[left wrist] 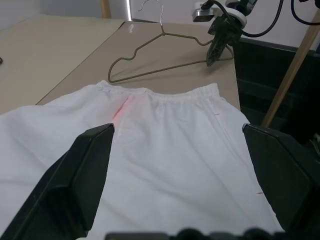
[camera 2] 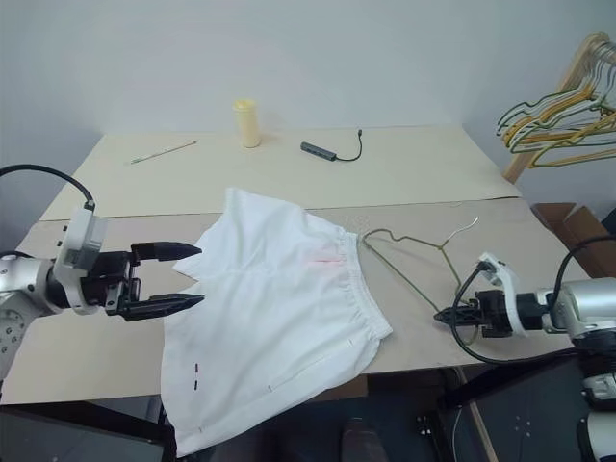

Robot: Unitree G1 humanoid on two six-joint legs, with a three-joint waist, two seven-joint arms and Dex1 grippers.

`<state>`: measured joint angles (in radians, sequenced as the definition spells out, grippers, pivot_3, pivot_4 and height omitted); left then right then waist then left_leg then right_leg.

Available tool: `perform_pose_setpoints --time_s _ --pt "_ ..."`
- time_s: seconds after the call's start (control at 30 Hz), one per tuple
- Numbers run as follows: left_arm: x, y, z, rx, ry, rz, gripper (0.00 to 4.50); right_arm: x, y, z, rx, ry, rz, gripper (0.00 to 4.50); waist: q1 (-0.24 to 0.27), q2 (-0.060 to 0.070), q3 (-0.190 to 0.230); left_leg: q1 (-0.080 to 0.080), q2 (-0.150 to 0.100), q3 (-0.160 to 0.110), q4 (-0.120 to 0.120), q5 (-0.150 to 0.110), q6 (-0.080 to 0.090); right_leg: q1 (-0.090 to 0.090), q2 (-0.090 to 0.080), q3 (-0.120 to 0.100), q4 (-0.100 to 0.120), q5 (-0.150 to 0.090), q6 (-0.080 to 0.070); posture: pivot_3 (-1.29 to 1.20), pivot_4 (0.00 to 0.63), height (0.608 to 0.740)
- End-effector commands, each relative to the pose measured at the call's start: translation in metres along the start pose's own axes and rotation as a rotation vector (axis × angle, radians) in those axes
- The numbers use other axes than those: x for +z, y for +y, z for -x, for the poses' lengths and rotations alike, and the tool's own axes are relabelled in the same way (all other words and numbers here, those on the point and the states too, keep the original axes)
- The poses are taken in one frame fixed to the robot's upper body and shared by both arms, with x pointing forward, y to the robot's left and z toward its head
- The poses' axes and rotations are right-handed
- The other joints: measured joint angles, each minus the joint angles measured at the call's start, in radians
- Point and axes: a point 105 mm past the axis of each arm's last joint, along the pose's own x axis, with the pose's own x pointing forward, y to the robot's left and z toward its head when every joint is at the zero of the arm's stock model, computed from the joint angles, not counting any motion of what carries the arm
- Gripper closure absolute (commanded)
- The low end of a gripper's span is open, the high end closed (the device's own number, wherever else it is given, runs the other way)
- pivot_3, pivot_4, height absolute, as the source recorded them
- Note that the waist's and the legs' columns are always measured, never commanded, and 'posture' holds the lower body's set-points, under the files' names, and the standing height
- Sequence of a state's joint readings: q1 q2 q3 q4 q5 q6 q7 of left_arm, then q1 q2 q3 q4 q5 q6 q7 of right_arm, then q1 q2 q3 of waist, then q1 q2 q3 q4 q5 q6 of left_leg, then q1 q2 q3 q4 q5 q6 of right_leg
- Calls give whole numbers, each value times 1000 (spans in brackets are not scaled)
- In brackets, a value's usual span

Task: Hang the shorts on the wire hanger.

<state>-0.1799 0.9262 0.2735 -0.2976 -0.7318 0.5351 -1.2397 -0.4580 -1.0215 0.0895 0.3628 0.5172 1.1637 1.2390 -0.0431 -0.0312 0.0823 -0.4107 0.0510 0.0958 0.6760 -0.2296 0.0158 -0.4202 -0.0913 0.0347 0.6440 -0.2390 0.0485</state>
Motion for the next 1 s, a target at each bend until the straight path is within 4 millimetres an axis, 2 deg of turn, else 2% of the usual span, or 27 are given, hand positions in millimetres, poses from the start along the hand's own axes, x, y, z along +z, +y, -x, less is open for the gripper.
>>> perform_pose_setpoints --time_s 0.03,0.43,0.73,1.0 --pt "10 0 3 0 -11 -40 52 9 12 6 44 -31 41 4500 -2 0 0 0 0 0 0 0 0 0 0 0 0 0 0 -45 92 740" --pt "11 -1 3 -1 -11 -41 52 7 22 -1 103 17 67 4500 0 0 1 0 0 0 0 0 0 0 0 0 -1 0 0 -37 93 740" --pt "10 -4 4 4 -13 -33 52 13 11 5 51 -18 50 4500 1 0 2 0 0 0 0 0 0 0 0 0 -1 0 0 -33 97 740" --pt "11 -4 4 1 -14 -34 52 10 12 3 64 5 51 4500 1 0 3 0 0 0 0 0 0 0 0 0 -1 0 0 -34 97 740"
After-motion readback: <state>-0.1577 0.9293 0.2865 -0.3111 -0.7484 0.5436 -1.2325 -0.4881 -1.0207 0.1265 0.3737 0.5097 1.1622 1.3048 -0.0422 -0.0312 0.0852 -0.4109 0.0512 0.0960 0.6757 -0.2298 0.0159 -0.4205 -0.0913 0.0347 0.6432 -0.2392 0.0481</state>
